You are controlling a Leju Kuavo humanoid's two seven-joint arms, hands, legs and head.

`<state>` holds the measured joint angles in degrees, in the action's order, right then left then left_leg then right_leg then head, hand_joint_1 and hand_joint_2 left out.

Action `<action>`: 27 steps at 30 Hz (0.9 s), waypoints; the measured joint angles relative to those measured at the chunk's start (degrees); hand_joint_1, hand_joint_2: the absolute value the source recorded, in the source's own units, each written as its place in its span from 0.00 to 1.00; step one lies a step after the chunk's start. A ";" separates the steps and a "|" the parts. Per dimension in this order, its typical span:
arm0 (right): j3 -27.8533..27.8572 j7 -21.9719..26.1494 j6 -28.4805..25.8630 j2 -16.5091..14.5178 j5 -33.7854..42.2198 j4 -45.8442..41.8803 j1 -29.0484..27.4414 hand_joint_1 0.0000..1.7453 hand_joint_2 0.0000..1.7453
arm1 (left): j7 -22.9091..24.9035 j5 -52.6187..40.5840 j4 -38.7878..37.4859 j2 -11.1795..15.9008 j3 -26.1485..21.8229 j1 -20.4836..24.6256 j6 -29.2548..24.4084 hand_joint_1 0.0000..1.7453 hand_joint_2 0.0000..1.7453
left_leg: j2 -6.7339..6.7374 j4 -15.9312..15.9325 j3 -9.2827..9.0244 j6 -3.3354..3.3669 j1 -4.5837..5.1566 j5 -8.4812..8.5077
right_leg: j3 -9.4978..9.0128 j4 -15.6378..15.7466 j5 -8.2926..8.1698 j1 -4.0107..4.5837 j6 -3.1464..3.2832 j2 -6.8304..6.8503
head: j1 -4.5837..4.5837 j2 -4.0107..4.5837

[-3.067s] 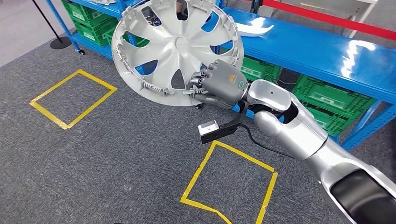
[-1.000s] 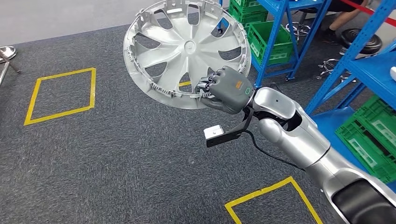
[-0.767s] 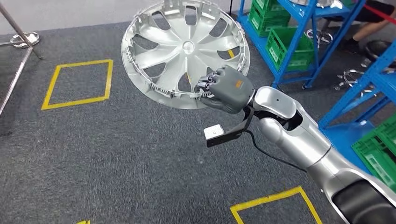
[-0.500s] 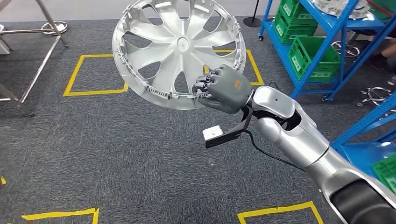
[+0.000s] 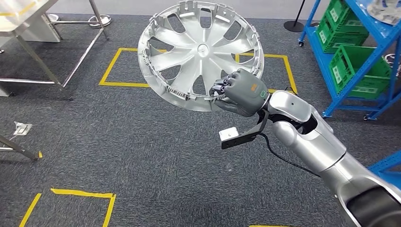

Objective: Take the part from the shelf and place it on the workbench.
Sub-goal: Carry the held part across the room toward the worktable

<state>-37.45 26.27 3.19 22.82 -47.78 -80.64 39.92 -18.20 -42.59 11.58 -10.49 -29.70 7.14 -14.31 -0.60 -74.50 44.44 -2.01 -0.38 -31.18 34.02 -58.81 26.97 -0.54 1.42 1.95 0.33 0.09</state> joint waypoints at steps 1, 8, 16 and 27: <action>0.01 0.01 0.01 0.04 0.02 -0.01 -0.03 1.00 1.00 | 0.02 -0.04 -0.01 0.00 0.00 -0.01 -0.01 0.00 1.00 | 0.12 0.03 -0.13 -0.09 -0.06 0.62 | -0.01 -0.03 0.06 0.01 -0.01 0.76 | 0.00 0.00; 0.16 -0.51 0.68 0.23 0.34 -0.34 0.44 1.00 1.00 | 0.16 -0.49 0.03 0.02 0.00 0.53 -0.07 0.00 1.00 | 3.59 14.78 -7.90 1.83 0.79 6.13 | -0.65 -0.52 1.10 0.73 -1.56 5.70 | -0.26 0.00; 0.21 -0.74 0.95 0.34 0.36 -0.52 0.89 1.00 1.00 | 0.26 -0.69 0.03 -0.04 0.00 0.84 -0.10 0.00 1.00 | -2.37 15.19 -7.97 3.33 0.19 6.80 | 7.00 -16.20 7.50 -0.01 -3.12 -1.60 | -0.58 0.00; 0.26 -0.81 1.23 0.31 0.73 -0.59 1.35 1.00 1.00 | 0.07 -0.66 0.01 0.13 -0.02 0.36 -0.10 0.00 1.00 | -3.36 10.71 -4.40 0.10 0.07 4.95 | 0.23 -0.77 0.31 -0.69 -0.88 -2.58 | -0.19 0.00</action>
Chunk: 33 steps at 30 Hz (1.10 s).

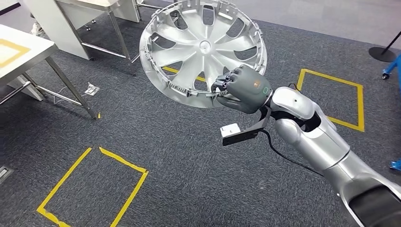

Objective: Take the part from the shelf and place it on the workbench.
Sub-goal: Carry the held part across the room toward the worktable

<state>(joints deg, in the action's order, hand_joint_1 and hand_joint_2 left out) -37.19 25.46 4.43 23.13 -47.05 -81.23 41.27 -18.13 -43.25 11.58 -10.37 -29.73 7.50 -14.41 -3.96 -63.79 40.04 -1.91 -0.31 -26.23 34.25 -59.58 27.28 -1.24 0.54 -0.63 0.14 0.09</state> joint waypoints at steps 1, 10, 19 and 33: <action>0.02 0.03 -0.01 0.03 0.07 -0.01 -0.05 1.00 1.00 | -0.04 0.02 0.00 -0.02 0.00 0.00 0.01 0.00 1.00 | 1.92 -3.48 1.50 -0.20 0.06 -1.93 | 0.00 0.03 0.03 0.14 0.26 0.75 | 0.15 0.00; 0.14 -0.04 -1.02 0.40 0.25 -0.78 -1.60 1.00 1.00 | -0.33 0.08 0.00 0.16 -0.06 -0.45 -0.10 0.00 1.00 | 7.66 3.45 -3.68 1.05 0.58 0.50 | -0.31 -0.23 0.68 1.00 -0.55 7.18 | 0.13 0.00; 0.28 -0.55 -1.20 0.30 -0.01 -1.28 -2.26 1.00 1.00 | 0.09 0.02 0.01 0.31 -0.14 -0.83 -0.43 0.00 1.00 | 1.13 4.05 -3.75 3.40 -0.08 1.26 | 6.82 -15.78 7.69 0.43 -2.39 1.03 | -0.28 0.00; 0.45 -0.76 -2.73 -0.76 -1.39 -1.25 -2.69 1.00 1.00 | -1.02 0.07 0.04 0.81 -0.45 -0.66 -1.31 0.00 1.00 | 2.88 -8.30 3.29 -0.13 -0.09 -4.28 | -0.26 0.43 -0.04 0.37 0.67 2.35 | 0.43 0.00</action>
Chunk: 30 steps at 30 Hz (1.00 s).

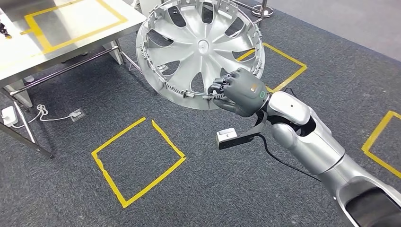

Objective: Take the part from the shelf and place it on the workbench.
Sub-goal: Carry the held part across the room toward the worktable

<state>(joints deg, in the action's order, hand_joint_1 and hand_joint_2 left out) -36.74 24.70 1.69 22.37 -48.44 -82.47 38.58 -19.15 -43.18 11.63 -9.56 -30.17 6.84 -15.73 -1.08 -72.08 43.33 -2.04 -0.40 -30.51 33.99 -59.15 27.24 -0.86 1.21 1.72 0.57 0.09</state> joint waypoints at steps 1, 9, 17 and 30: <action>0.03 0.00 -0.01 -0.05 -0.14 0.01 -0.17 1.00 1.00 | -0.30 -0.05 0.00 0.01 -0.01 0.08 -0.41 0.00 1.00 | 0.40 -2.22 0.95 -0.12 -0.08 -0.57 | -0.02 -0.03 0.07 0.04 0.05 0.75 | 0.01 0.00; 0.48 1.05 -0.04 -0.20 -0.73 0.01 -0.66 1.00 1.00 | -4.54 0.09 0.26 0.05 -0.30 0.48 -3.75 0.00 1.00 | 4.65 12.18 -6.81 2.02 0.66 5.34 | -0.88 -0.20 0.95 0.89 -1.42 5.98 | -0.01 0.00; 0.85 1.55 -0.59 -0.14 -1.20 0.49 -1.91 1.00 1.00 | -3.46 -0.14 0.26 -0.14 -0.37 1.05 -3.89 0.00 1.00 | -1.64 12.55 -6.62 3.55 -0.07 6.09 | 6.99 -16.22 7.78 0.16 -3.01 -1.40 | -0.34 0.00; 1.50 1.82 -1.16 -0.47 -2.07 1.54 -1.96 1.00 1.00 | -3.03 -0.49 0.24 -0.10 -0.40 1.16 -3.06 0.00 1.00 | 0.26 1.56 -0.34 -0.08 -0.09 1.01 | 0.09 -0.31 0.05 -0.37 -0.46 -1.73 | 0.14 0.00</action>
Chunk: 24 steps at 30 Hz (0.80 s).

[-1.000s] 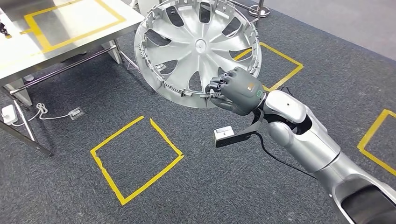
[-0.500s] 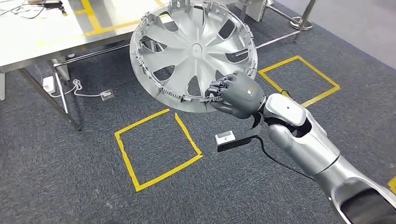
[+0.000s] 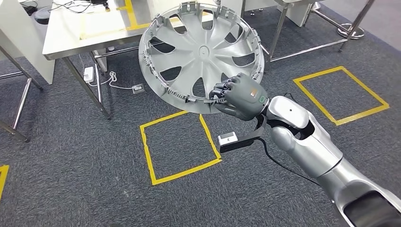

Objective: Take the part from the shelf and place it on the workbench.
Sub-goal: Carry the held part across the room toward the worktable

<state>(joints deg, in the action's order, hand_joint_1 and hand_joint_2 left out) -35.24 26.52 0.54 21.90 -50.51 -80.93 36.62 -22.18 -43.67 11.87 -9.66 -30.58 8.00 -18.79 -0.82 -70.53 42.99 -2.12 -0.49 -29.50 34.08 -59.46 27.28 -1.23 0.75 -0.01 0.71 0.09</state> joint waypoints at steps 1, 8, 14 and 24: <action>0.01 0.01 -0.10 0.01 -0.11 0.17 -0.04 1.00 1.00 | -0.02 0.03 -0.01 0.00 0.00 0.00 0.15 0.00 1.00 | 0.36 -3.28 1.32 -0.13 -0.07 -1.25 | 0.01 -0.01 0.01 0.05 0.02 0.45 | -0.01 0.00; 0.01 0.06 -1.16 -0.12 -1.50 0.74 -0.04 1.00 1.00 | -0.75 0.49 0.03 0.09 -0.59 0.00 1.54 0.00 1.00 | 1.01 10.24 -6.73 1.07 0.01 3.85 | 0.14 -0.36 0.26 0.53 -0.75 1.85 | -0.03 0.00; 0.02 0.16 -1.39 -0.20 -1.67 0.96 -0.03 1.00 1.00 | -0.43 0.61 0.04 0.12 -0.90 0.03 1.91 0.00 1.00 | 0.61 10.62 -6.83 2.90 0.28 3.77 | -0.43 0.96 -0.14 0.59 -2.13 2.15 | -0.07 0.00; 0.21 0.13 -1.85 -0.19 -1.98 1.19 -1.41 1.00 1.00 | 0.61 0.46 0.03 0.05 -0.94 0.01 0.79 0.00 1.00 | -0.20 10.89 -8.00 3.33 -0.28 3.06 | 4.47 -6.87 0.95 -0.15 -3.33 0.34 | -0.33 0.00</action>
<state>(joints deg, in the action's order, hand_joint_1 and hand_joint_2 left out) -35.03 26.65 -1.31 21.71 -52.48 -79.74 35.21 -21.58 -43.21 11.90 -9.60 -31.52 8.01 -18.00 -1.02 -59.63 34.99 1.21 -0.77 -26.44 38.55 -66.33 28.23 -1.38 -2.57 0.33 0.38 0.09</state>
